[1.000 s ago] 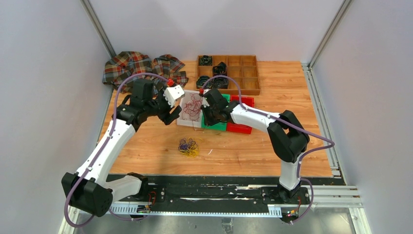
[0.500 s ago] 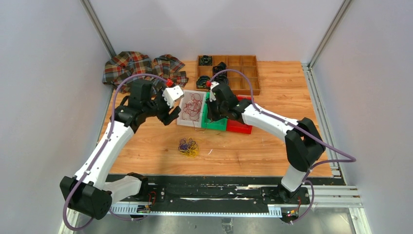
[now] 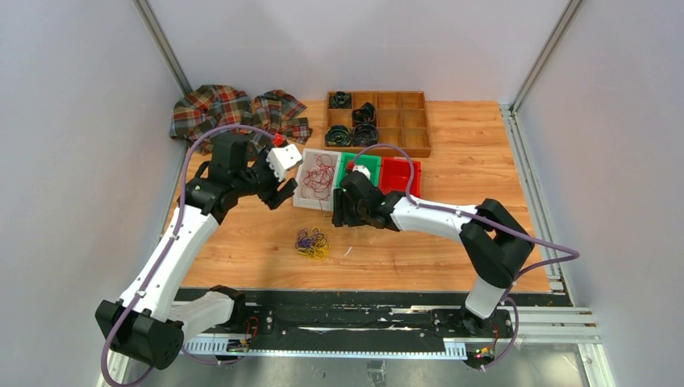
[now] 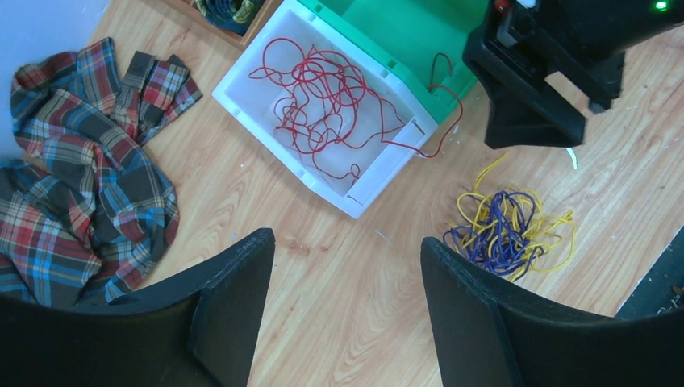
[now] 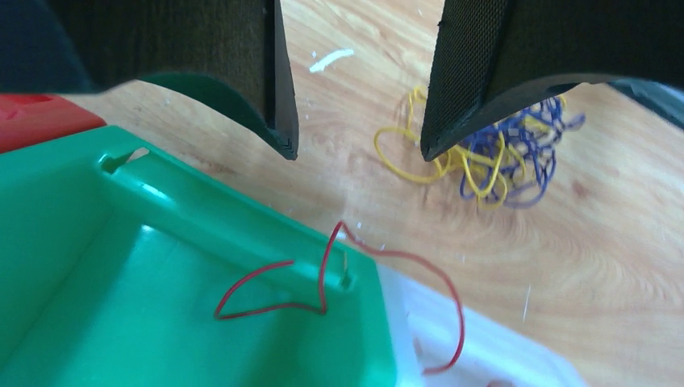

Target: Untangle the cables

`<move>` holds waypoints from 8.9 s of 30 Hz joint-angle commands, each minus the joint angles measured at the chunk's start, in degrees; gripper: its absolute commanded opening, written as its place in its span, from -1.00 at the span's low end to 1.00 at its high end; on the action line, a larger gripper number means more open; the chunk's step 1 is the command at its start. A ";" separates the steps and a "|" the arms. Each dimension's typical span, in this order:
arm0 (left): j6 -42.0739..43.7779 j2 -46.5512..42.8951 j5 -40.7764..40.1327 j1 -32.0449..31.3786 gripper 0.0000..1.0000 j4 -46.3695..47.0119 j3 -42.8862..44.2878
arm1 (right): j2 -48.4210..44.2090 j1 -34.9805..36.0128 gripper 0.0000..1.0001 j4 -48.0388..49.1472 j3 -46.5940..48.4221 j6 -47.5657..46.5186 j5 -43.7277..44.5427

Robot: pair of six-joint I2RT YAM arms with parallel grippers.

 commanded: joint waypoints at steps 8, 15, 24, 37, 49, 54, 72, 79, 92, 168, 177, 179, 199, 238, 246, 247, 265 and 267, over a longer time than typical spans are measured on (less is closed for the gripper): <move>1.98 -2.95 0.54 0.34 0.43 -2.29 1.67 | 7.73 0.23 0.03 8.58 -0.21 18.12 9.76; 3.06 -4.09 0.62 0.38 0.43 -4.36 1.62 | 10.05 0.76 -0.22 10.35 -0.12 20.87 14.09; 4.36 -5.69 1.13 0.40 0.43 -7.54 1.57 | 10.90 2.46 -0.57 14.30 0.04 22.61 16.35; 4.69 -7.28 1.59 0.38 0.43 -9.40 1.64 | 8.84 3.36 -0.99 15.05 1.99 16.85 20.31; 4.71 -7.60 2.11 0.46 0.43 -9.61 1.49 | 1.75 3.57 -0.99 17.65 3.73 2.90 26.08; 4.45 -7.33 2.33 0.49 0.43 -9.52 1.59 | 1.04 3.54 -0.99 21.99 6.18 -5.30 25.40; 5.55 -7.71 2.63 1.01 0.43 -10.21 1.50 | 23.60 -2.97 -0.99 -3.77 36.09 -10.08 5.86; 5.22 -7.10 2.88 1.06 0.43 -9.81 1.58 | 25.77 -4.55 -0.99 -9.27 38.65 -14.03 6.77; 5.06 -7.00 2.95 1.13 0.43 -10.21 2.74 | 35.30 -4.45 -0.75 -20.73 53.39 -18.99 3.57; -0.69 21.52 14.83 1.15 0.11 -8.01 -10.26 | -27.46 10.45 0.22 0.20 -13.44 -15.61 13.46; -0.06 23.99 10.65 -2.01 -0.08 -6.72 -10.58 | -26.09 10.45 0.15 0.32 -11.25 -16.58 13.95; 0.34 24.57 8.24 -2.28 -0.19 -5.85 -10.33 | -26.52 10.45 0.11 0.65 -11.46 -16.29 13.91; -2.46 6.78 12.21 -2.34 -0.88 -19.46 -0.54 | -26.74 14.80 0.33 16.68 -14.12 -19.96 2.74; -17.17 -0.51 19.44 -2.27 -0.99 -24.26 24.24 | -6.01 14.46 -0.17 33.27 -9.24 -12.14 -2.35; -17.53 1.94 15.22 -2.31 -0.99 -24.28 34.86 | -3.71 14.32 -0.20 34.73 -16.51 -9.45 0.13; -17.72 2.51 14.36 -2.31 -0.99 -24.27 36.84 | -3.17 14.32 -0.20 34.59 -16.62 -9.16 -0.06; -19.23 5.72 9.11 -2.28 -0.99 -24.18 58.26 | -7.28 14.32 0.15 26.84 -16.98 -9.96 2.40; -17.93 4.14 8.88 -2.27 -0.99 -24.18 53.76 | -10.67 14.32 0.27 23.87 -15.49 -11.96 2.33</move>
